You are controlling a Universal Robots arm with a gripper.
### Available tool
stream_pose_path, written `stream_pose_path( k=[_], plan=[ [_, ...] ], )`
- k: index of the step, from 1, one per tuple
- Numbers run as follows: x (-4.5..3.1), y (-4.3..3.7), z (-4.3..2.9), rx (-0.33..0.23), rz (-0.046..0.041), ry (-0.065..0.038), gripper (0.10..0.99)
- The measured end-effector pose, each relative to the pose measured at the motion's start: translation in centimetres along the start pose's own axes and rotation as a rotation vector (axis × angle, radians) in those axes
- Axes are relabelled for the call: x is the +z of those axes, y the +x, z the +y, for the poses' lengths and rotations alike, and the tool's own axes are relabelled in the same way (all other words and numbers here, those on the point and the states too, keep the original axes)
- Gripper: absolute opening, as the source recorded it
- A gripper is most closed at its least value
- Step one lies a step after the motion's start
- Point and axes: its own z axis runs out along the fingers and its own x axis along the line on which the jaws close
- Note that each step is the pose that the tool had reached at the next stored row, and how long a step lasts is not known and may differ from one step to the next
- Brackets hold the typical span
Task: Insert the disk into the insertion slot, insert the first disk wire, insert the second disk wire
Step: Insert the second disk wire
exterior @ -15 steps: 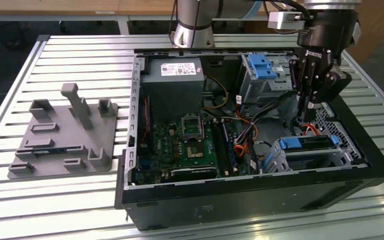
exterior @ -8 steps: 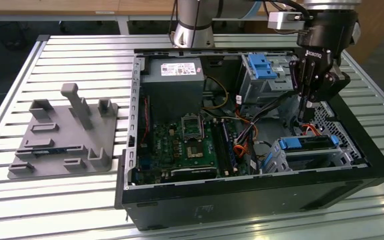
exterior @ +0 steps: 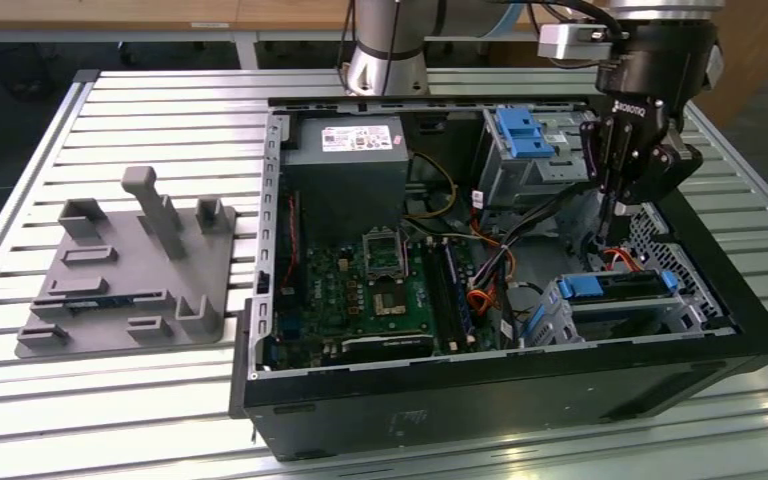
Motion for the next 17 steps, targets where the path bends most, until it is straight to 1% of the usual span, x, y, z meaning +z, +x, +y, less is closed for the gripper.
stream_pose_path(
  k=[2,4,5,10,14,17],
  plan=[
    [-0.01,0.0,-0.26,-0.002,0.0003,-0.003,0.149],
    [0.02,0.06,-0.27,-0.002,0.0,-0.003,0.149],
    [0.1,0.22,-0.27,-0.002,-0.0024,-0.003,0.149],
    [0.42,0.86,-0.29,-0.002,-0.0294,-0.004,0.149],
    [0.62,1.28,-0.32,-0.002,-0.0578,-0.004,0.149],
    [0.76,1.56,-0.38,-0.002,-0.0749,-0.005,0.149]
  ],
)
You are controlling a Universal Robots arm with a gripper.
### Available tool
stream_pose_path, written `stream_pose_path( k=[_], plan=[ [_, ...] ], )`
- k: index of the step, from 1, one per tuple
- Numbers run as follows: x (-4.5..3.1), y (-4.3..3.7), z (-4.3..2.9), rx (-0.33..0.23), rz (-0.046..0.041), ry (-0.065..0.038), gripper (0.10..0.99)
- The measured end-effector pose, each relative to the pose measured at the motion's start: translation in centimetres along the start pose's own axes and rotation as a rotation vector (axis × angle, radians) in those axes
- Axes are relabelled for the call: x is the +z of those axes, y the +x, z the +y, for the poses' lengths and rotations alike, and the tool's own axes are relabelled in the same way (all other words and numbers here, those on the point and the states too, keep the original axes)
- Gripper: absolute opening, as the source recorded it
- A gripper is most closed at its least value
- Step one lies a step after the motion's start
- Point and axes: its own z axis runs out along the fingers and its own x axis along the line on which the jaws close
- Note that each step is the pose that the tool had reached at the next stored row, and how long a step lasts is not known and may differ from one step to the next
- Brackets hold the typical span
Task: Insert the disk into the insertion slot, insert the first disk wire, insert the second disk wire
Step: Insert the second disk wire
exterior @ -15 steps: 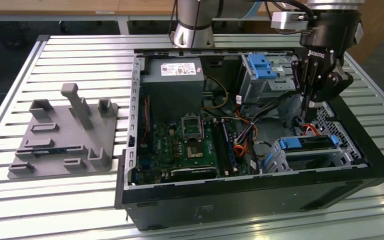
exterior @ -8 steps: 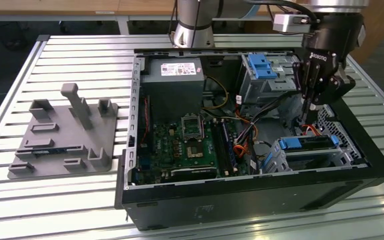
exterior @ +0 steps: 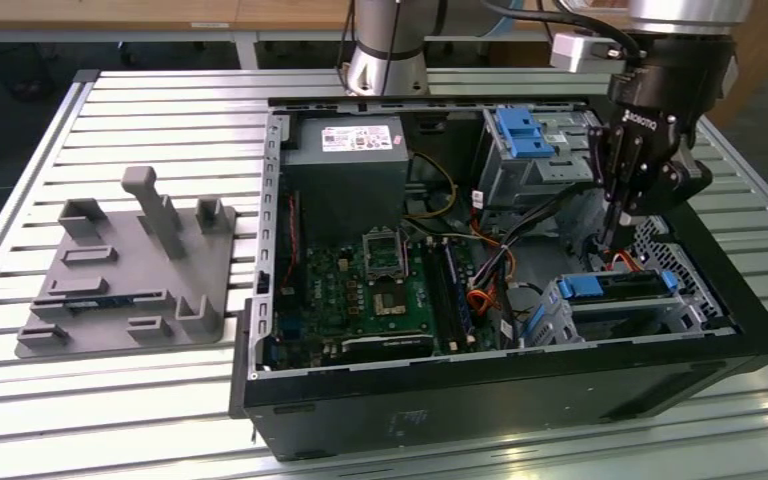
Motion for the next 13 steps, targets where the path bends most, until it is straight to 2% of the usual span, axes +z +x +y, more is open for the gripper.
stream_pose_path(
  k=[1,7,9,13],
  plan=[
    [0.03,0.07,-0.02,0.0,-0.0033,0.0,0.149],
    [0.18,0.45,-0.45,-0.001,-0.011,-0.001,0.149],
    [0.28,0.68,-0.48,-0.001,-0.0253,-0.001,0.149],
    [0.42,1.06,-0.49,-0.001,-0.0657,-0.002,0.149]
  ],
)
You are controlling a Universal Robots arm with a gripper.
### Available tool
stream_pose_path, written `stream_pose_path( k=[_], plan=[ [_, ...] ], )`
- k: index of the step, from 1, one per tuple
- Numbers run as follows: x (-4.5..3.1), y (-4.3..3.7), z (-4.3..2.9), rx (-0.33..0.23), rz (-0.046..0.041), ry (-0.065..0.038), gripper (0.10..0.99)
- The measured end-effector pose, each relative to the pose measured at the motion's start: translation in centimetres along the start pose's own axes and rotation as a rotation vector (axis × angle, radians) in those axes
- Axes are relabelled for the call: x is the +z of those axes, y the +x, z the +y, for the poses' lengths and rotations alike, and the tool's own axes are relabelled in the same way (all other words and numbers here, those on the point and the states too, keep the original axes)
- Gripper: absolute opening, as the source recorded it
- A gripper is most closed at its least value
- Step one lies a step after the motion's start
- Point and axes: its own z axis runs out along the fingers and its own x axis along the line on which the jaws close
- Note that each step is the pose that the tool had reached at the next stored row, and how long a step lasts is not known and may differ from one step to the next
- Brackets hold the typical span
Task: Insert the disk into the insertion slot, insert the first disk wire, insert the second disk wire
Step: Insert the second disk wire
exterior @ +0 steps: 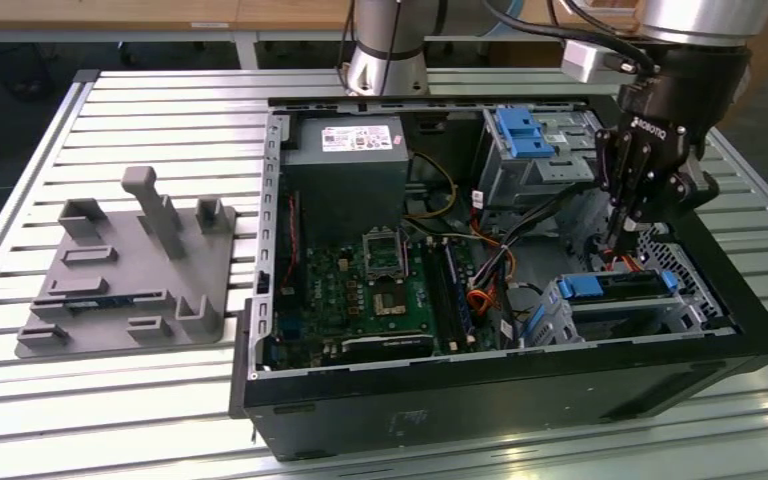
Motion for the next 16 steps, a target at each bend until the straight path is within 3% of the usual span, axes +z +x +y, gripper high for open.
stream_pose_path(
  k=[5,12,16],
  plan=[
    [0.16,0.51,-0.01,0.0,-0.0328,-0.001,0.149],
    [0.35,1.06,-0.03,0.004,-0.0544,-0.002,0.149],
    [0.44,1.34,0.05,0.004,-0.0747,-0.003,0.149]
  ],
)
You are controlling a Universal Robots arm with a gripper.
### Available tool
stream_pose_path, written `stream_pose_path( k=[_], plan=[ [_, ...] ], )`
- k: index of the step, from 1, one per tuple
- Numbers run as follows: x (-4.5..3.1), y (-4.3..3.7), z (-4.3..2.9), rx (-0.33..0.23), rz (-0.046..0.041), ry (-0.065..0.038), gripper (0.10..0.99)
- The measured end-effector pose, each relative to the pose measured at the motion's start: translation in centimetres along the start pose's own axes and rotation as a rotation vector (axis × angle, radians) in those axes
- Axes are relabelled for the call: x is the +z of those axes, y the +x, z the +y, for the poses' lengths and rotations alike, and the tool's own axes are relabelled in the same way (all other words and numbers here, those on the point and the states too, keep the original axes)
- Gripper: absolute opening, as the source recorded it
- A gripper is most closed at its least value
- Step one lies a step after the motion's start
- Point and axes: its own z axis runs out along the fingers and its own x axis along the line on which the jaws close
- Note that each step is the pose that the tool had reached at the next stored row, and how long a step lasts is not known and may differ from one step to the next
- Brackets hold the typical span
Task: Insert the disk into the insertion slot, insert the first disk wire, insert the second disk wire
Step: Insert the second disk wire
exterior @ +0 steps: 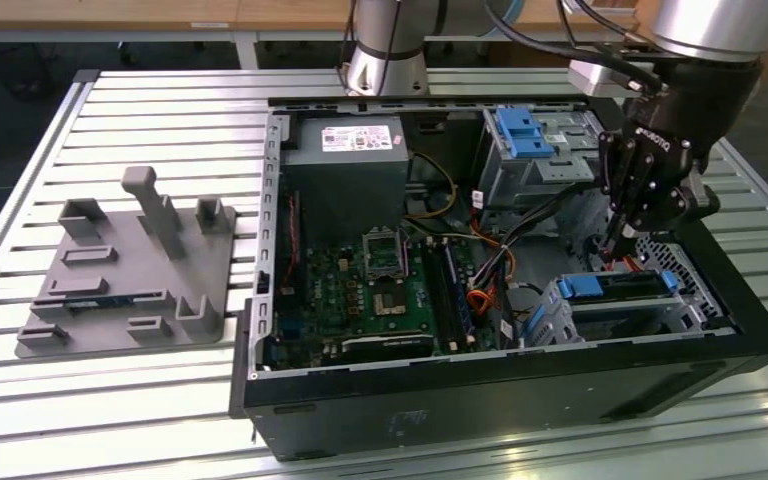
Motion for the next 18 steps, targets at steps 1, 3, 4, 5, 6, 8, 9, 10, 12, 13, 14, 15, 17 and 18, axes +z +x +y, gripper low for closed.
stream_pose_path(
  k=[1,3,4,5,6,8,9,10,12,13,14,15,17,18],
  plan=[
    [0.0,0.02,0.13,0.0,-0.0029,0.0,0.149],
    [0.02,0.05,0.49,0.0,-0.0047,0.0,0.149],
    [0.03,0.1,0.58,0.0,-0.0062,0.001,0.149],
    [0.06,0.21,0.58,0.0,-0.0077,0.001,0.149],
    [0.09,0.36,0.57,0.0,-0.0094,0.001,0.149],
    [0.14,0.72,0.57,0.0,-0.014,0.0,0.149],
    [0.15,0.89,0.56,0.0,-0.0178,0.0,0.149],
    [0.15,1.03,0.56,0.0,-0.0247,0.0,0.149],
    [0.1,1.26,0.55,0.0,-0.0492,0.0,0.149],
    [0.1,1.35,0.55,-0.001,-0.0636,-0.001,0.149],
    [0.08,1.47,0.54,-0.001,-0.079,-0.001,0.149],
    [0.08,1.57,0.54,-0.001,-0.0932,-0.002,0.149],
    [0.05,1.77,0.53,-0.001,-0.1208,-0.002,0.149],
    [0.03,1.87,0.52,-0.002,-0.1342,-0.003,0.149]
  ],
)
